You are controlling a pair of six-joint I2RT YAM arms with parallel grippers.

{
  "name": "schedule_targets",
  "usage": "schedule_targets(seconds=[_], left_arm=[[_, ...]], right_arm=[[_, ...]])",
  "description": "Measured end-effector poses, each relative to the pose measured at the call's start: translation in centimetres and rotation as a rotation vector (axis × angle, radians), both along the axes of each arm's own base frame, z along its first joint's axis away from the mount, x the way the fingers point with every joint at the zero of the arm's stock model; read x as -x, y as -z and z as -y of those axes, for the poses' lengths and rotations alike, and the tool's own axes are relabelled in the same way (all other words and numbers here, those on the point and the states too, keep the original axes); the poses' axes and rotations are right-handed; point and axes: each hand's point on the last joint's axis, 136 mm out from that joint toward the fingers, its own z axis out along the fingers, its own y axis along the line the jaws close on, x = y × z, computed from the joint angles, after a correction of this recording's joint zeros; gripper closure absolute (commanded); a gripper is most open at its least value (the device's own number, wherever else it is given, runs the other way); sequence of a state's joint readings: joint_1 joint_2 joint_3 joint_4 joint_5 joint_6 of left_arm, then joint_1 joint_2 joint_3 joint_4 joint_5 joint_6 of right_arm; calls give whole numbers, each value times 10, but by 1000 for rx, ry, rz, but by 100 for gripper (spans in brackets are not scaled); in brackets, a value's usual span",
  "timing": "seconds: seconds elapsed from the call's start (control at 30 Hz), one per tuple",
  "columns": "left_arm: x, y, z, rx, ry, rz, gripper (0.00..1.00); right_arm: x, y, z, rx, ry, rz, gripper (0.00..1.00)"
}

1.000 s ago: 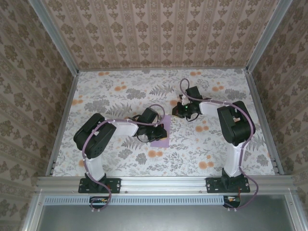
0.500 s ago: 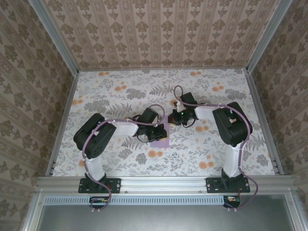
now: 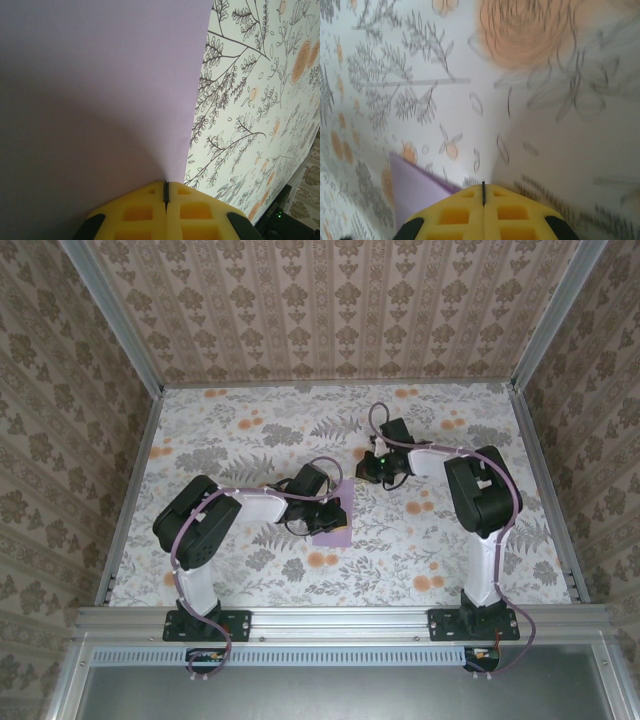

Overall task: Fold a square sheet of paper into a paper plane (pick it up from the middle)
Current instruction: First fold in half a square sheet of paper at the center of the table.

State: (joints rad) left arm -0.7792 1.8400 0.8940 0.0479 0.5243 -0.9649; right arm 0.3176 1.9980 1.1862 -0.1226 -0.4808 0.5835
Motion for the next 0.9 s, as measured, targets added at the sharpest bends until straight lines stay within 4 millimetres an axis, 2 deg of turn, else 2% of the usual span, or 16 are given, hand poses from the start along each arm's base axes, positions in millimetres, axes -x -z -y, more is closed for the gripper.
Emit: schedule_targets(seconds=[0.17,0.37,0.53,0.67,0.9], left_arm=[[0,0,0,-4,3,0,100],[0,-1,0,-10,19,8,100],[0,-2,0,-14,35,20,100],[-2,-4,1,-6,46,40,96],[-12,-15,11,36,61,100,96]], right_arm=[[27,-13,-7,-44,-22,-3,100],[48,-6,-30,-77,-83,-39,100],[50,8,-35,-75,-97,-77,100],[45,8,-37,-71,-110,-81,100],[42,9,-40,-76,-124,-79,100]])
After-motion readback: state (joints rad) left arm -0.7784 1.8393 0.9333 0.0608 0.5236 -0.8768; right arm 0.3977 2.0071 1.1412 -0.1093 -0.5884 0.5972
